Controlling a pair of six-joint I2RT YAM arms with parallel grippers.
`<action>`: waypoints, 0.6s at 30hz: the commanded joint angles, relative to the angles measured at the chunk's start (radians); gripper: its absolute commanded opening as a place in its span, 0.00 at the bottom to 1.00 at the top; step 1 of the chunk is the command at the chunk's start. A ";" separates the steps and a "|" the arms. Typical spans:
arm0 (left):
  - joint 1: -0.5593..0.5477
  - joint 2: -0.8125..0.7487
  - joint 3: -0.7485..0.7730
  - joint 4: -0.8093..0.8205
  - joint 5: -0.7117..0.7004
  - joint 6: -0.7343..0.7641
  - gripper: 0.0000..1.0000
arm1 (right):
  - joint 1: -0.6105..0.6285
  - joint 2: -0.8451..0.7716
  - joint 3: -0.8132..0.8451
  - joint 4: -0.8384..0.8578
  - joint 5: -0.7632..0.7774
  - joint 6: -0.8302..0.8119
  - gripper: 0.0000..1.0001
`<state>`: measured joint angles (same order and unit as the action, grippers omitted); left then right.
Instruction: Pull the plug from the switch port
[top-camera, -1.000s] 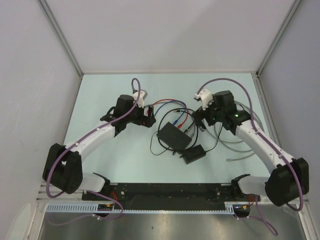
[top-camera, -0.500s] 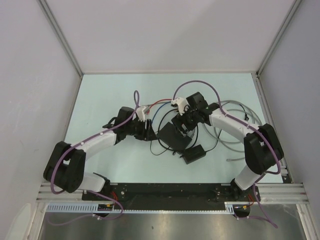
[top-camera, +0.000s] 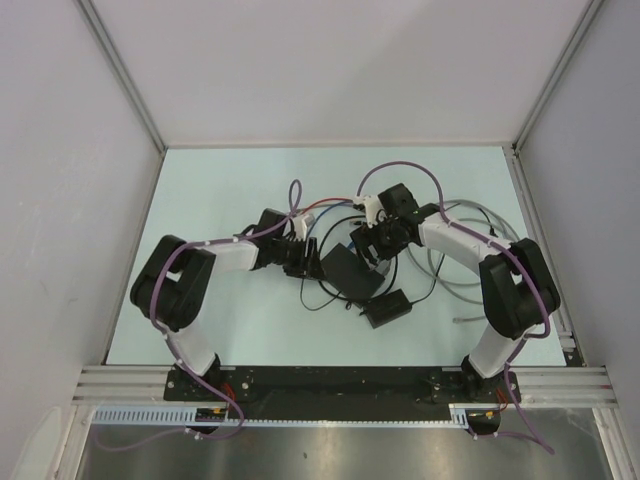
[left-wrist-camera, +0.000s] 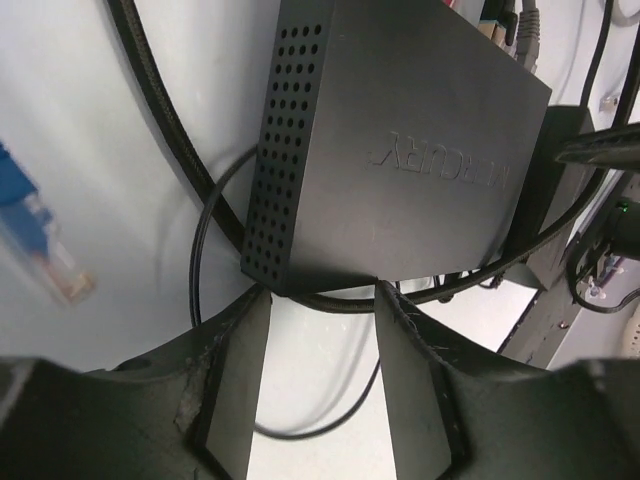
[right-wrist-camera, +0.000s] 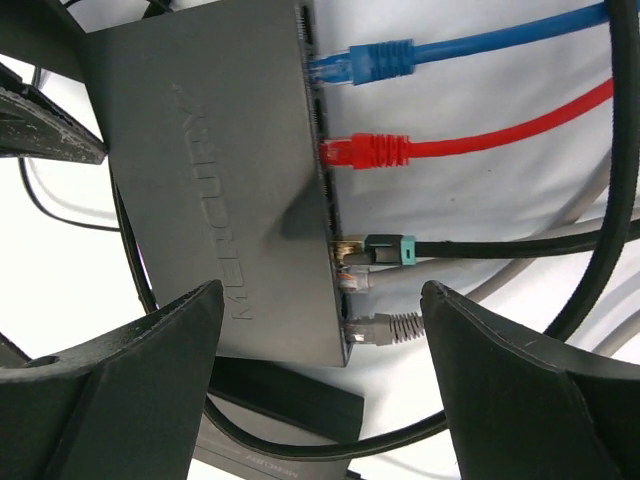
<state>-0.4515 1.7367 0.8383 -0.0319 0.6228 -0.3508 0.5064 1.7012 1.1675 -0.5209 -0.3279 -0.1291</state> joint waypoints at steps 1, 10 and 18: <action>-0.004 0.052 0.082 0.009 0.015 -0.005 0.52 | -0.006 0.000 0.020 -0.002 0.021 0.010 0.84; 0.031 0.207 0.307 -0.045 -0.021 0.056 0.50 | -0.016 -0.006 0.020 -0.013 0.012 0.000 0.82; 0.117 0.305 0.548 -0.148 -0.043 0.121 0.50 | -0.003 -0.046 0.020 -0.024 0.003 -0.010 0.82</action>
<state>-0.3866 2.0441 1.2892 -0.1486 0.6216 -0.2886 0.4953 1.7039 1.1675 -0.5304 -0.3157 -0.1272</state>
